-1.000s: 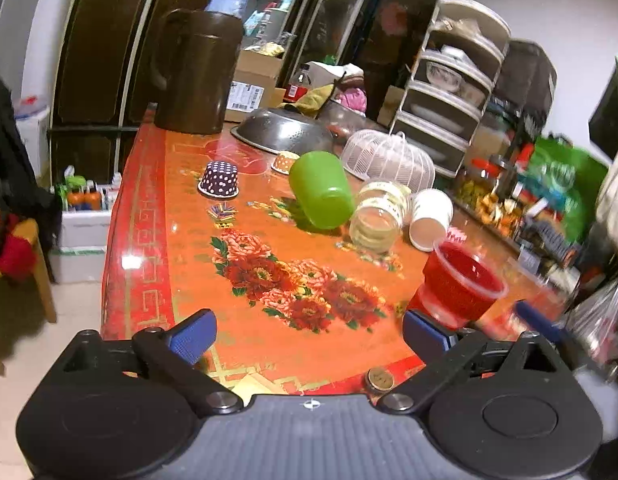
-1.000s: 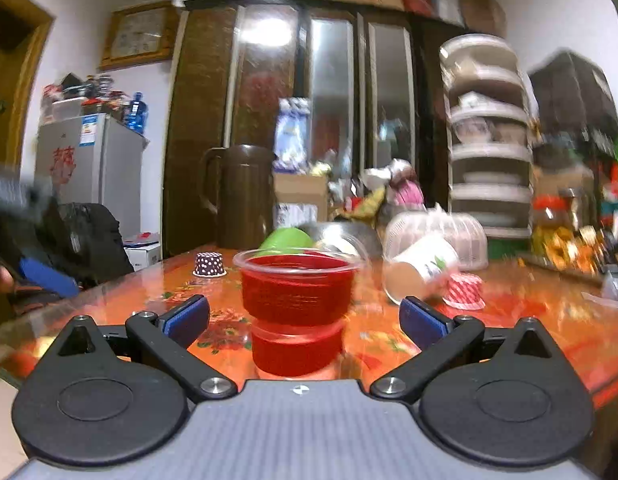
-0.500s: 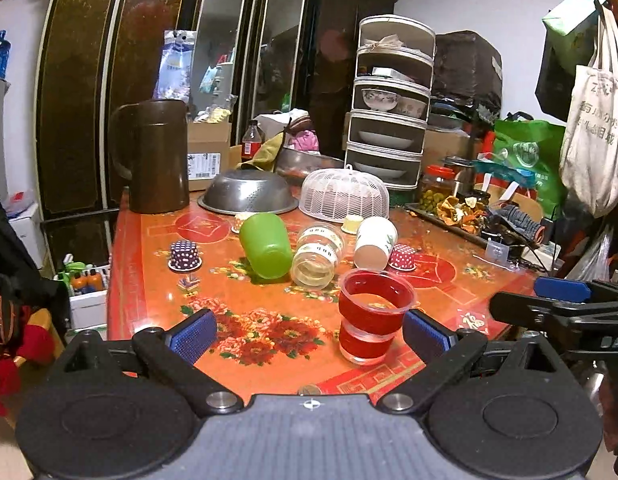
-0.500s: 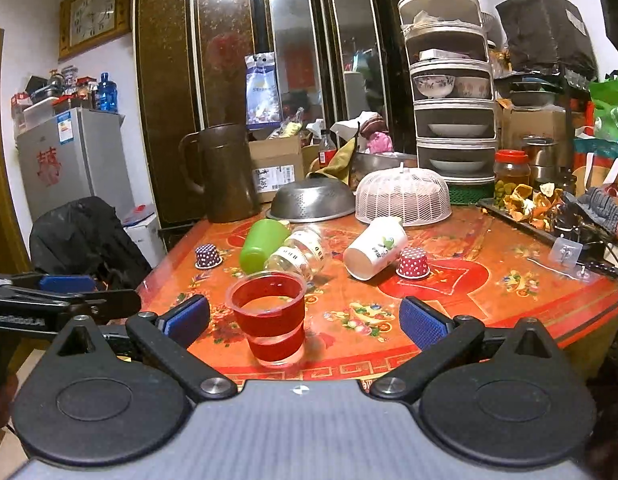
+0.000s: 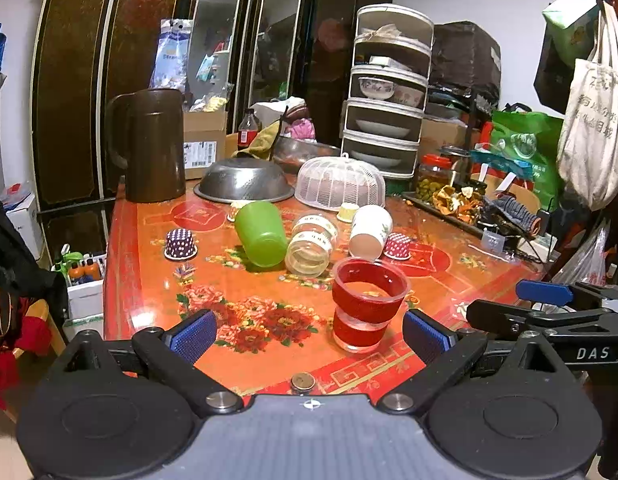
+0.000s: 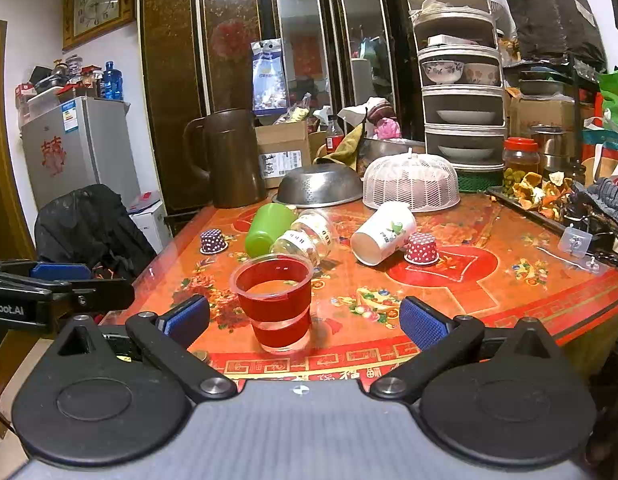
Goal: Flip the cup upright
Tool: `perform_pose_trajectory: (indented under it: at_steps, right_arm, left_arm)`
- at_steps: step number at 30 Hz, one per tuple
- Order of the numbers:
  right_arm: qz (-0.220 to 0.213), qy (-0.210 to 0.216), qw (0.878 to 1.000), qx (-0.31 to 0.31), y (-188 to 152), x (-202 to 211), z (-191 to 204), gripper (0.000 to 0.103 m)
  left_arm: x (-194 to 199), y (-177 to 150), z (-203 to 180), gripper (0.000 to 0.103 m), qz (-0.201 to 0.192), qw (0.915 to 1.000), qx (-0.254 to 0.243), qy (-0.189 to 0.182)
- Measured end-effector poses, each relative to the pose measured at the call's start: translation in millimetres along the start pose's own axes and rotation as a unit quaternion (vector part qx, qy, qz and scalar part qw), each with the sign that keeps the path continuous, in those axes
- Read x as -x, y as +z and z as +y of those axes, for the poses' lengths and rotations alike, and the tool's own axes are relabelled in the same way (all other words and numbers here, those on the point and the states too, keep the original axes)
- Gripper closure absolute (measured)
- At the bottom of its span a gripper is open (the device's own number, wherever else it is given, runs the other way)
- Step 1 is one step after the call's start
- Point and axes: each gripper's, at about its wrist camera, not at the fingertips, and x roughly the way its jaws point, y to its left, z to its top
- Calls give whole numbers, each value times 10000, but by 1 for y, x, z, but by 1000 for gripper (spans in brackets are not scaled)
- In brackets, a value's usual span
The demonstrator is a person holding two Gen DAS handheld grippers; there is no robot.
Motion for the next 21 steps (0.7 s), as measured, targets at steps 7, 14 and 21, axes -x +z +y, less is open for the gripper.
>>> perform_pose_trajectory:
  at_steps: [7,14,21]
  right_arm:
    - [13,58,10000,-23,-1,0,0,1]
    - [-7,71,9999,-70,-1,0,-2,1]
    - [-23,95,9999,-54,-1,0,-2,1]
  left_arm:
    - [0,0,-1,3,30,10000,-48,41]
    - [0,0,-2,3,42,10000,-64,38]
    - [-1,0,-3,3,37,9999,-86,46]
